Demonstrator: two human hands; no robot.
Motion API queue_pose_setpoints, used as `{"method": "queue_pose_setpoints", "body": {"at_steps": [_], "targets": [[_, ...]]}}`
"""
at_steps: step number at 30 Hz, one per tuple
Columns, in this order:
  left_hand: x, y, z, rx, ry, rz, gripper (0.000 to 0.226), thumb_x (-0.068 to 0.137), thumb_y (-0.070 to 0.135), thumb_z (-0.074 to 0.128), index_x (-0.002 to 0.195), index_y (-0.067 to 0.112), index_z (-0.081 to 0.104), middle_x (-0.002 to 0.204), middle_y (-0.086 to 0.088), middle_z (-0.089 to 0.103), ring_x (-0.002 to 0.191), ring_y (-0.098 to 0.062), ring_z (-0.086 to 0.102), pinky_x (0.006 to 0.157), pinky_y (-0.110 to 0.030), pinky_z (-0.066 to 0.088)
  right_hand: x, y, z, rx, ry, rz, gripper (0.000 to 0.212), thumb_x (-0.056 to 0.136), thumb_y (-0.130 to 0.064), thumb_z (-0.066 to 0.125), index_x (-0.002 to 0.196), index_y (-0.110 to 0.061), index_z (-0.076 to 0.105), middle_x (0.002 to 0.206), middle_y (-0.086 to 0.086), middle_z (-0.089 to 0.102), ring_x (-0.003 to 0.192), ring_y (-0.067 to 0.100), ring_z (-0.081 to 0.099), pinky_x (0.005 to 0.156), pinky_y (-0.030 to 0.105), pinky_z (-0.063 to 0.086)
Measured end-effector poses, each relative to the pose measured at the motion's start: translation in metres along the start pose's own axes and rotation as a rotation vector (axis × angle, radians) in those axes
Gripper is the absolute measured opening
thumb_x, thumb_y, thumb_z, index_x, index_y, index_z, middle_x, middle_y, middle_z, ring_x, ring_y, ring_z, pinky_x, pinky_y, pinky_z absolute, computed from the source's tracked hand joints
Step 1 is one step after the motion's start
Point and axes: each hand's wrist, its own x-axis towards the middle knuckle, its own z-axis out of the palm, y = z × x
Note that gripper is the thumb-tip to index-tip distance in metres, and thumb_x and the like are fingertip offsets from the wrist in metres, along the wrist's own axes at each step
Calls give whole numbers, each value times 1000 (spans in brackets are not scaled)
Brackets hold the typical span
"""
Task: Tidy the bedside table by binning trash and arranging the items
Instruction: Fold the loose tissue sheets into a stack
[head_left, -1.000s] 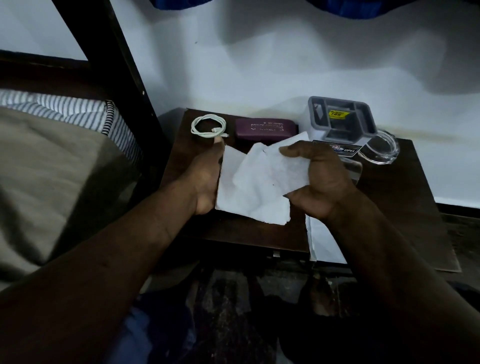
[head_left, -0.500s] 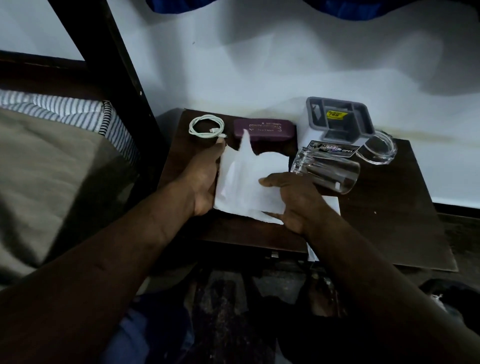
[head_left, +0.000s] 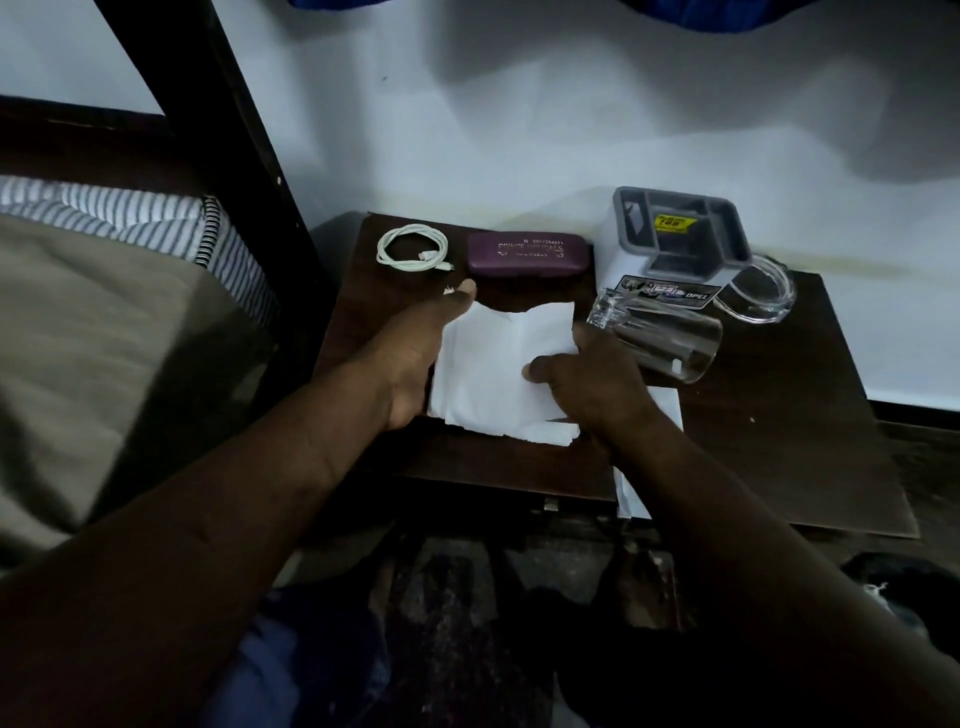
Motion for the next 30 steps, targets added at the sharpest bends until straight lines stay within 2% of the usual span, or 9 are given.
{"method": "queue_pose_setpoints", "body": {"at_steps": [5,9,13,15,17,19,21,25,30], "targets": [[-3,-4,5,78,5,16,27,91,30,74,113,13,75,108,-7,79,96,-28,76,83,-46,62,-2,-2,0,6,-25,6,56,82,-16,78,135,-8,62,126,9,68,117,30,65,95,42,58],[-2,-9,11,138,81,86,23,90,9,75,112,5,73,108,-12,78,97,-31,75,80,-42,62,-2,0,-1,40,-21,10,49,82,-13,77,129,-9,64,120,9,70,111,30,67,86,41,61],[2,-8,14,140,159,122,20,94,6,68,114,3,71,114,-12,75,103,-30,71,90,-46,59,0,5,-8,37,-26,3,41,83,-14,76,123,-11,67,118,6,72,107,26,68,90,43,59],[4,-7,13,160,207,123,22,96,7,67,117,2,70,115,-12,73,104,-31,70,92,-49,58,2,9,-14,29,-9,-21,26,84,-16,78,108,-19,69,111,2,74,96,17,69,76,33,58],[5,-7,11,218,258,135,22,96,10,66,116,2,69,113,-13,72,104,-32,69,91,-50,58,2,12,-23,-63,2,-48,18,84,-23,82,91,-25,65,101,0,76,85,15,72,69,34,60],[6,-7,12,247,288,146,22,96,10,66,117,2,69,113,-13,71,104,-32,68,92,-50,57,2,14,-33,-188,5,-65,24,83,-34,84,89,-21,65,88,4,77,80,23,76,75,48,65],[6,-8,13,230,283,140,24,95,12,68,117,3,70,112,-12,73,103,-31,70,91,-48,58,-1,14,-43,-272,20,-92,29,82,-42,84,89,-19,68,82,4,77,80,25,76,80,53,64],[3,-11,15,227,186,130,22,80,10,84,100,4,76,93,-8,80,83,-27,77,67,-37,64,-6,15,-60,-393,11,-159,27,83,-44,83,76,-20,73,75,0,76,74,19,76,79,50,64],[5,-12,14,281,205,140,30,75,2,85,102,-1,74,98,-12,78,86,-29,76,74,-41,63,-4,25,-82,-753,61,-195,43,79,-59,76,72,-17,73,77,2,75,77,23,73,77,41,61]]}}
